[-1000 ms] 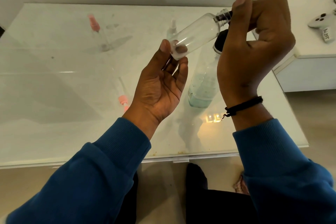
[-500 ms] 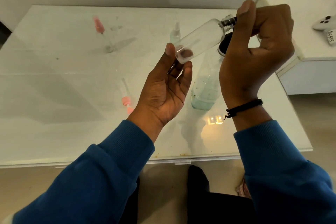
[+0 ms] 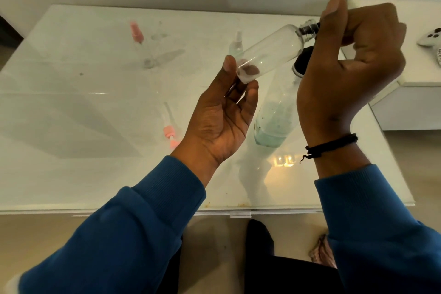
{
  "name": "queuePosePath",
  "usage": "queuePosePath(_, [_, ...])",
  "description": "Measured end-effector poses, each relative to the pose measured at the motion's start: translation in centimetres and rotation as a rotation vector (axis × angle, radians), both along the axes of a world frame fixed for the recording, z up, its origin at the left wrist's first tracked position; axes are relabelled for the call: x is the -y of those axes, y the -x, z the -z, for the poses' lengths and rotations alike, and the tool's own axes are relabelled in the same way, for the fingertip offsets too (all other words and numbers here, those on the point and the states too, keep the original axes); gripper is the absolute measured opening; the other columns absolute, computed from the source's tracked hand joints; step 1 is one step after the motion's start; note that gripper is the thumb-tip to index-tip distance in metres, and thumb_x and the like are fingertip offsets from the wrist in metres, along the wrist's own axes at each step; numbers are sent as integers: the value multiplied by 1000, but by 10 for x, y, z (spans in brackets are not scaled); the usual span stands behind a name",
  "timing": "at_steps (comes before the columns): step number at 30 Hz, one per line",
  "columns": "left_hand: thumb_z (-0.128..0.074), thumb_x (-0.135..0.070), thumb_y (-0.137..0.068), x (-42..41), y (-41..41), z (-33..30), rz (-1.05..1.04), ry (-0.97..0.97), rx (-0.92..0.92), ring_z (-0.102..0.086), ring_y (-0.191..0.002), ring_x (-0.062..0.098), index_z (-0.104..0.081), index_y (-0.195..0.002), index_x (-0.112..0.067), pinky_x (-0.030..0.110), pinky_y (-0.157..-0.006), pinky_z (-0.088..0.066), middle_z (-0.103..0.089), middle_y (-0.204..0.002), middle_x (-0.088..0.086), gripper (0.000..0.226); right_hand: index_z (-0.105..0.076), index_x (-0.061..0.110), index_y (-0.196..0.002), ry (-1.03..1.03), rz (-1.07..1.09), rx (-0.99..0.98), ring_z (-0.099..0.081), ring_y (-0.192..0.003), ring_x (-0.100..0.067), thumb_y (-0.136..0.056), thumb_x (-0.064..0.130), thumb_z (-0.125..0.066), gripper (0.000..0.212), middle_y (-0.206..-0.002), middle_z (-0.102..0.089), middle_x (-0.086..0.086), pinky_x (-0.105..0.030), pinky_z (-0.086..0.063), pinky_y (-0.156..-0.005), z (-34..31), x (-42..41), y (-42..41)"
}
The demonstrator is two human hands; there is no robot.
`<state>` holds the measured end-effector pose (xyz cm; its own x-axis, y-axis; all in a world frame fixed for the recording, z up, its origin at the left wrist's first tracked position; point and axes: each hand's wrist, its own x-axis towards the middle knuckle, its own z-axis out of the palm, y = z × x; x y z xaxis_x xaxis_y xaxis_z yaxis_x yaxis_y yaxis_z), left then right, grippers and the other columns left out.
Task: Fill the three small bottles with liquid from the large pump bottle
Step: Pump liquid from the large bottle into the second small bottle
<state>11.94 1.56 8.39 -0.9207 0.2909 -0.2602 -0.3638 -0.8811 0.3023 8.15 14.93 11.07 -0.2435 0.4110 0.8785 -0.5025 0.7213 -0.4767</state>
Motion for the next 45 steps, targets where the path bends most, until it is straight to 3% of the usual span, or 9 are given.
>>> queuePosePath(11, [-79, -29, -63, -1, -1, 0, 4, 10, -6, -67, -69, 14, -68, -108, -7, 22, -59, -59, -71, -96, 8, 51, -58, 3, -62, 2, 5, 3, -51, -62, -35, -97, 11, -64, 36, -63, -57, -9, -14, -32, -77, -3, -1, 2])
queuePosePath(16, [-81, -29, -60, -1, -1, 1, 1, 6, 8, -67, -68, 15, -68, -109, -7, 22, -59, -59, -72, -95, 8, 55, -57, 2, -63, 2, -15, 25, -47, -64, -33, -99, 9, -61, 36, -63, -56, -13, -23, -34, -74, 5, 0, -2])
queuePosePath(21, [-82, -30, -59, -1, 0, 0, 2, 18, 4, -67, -70, 15, -69, -105, -8, 22, -60, -60, -71, -94, 8, 52, -58, 3, -63, 4, 6, 12, -50, -64, -36, -98, 12, -63, 36, -63, -57, -10, -14, -31, -76, -2, 0, 1])
queuePosePath(26, [-80, -30, -62, -1, -1, 1, -6, 8, 23, -65, -69, 15, -68, -111, -7, 22, -60, -60, -71, -95, 8, 55, -56, 2, -63, 9, -34, 23, -43, -65, -23, -99, 8, -61, 36, -62, -54, -13, -27, -36, -72, 5, 2, -2])
queuePosePath(31, [-78, -30, -64, -1, -1, 0, 1, 9, 15, -68, -69, 15, -68, -107, -7, 22, -58, -59, -71, -93, 8, 49, -57, 2, -62, 12, -15, 19, -49, -62, -34, -98, 12, -63, 37, -63, -56, -11, -19, -34, -74, -2, -1, 1])
queuePosePath(36, [-83, -29, -61, 0, 0, 4, -13, -7, 26, -67, -73, 16, -67, -121, -7, 24, -61, -61, -68, -110, 11, 65, -55, 1, -63, 24, -52, 7, -44, -63, -29, -98, 6, -61, 36, -62, -53, -16, -46, -40, -61, 5, 4, -2])
queuePosePath(41, [-84, -28, -57, -1, 1, 2, -4, -10, 23, -67, -71, 16, -67, -116, -7, 23, -57, -59, -70, -98, 8, 64, -56, 2, -61, 9, -6, -1, -46, -60, -27, -97, 10, -62, 38, -61, -54, -13, -37, -40, -66, -2, 1, -1])
queuePosePath(45, [-86, -28, -57, 0, 1, 4, -2, -12, 16, -67, -71, 15, -66, -119, -8, 23, -60, -60, -68, -102, 8, 69, -58, 1, -63, 9, -43, 5, -45, -63, -26, -98, 7, -61, 36, -61, -53, -15, -45, -41, -61, 3, 2, -3])
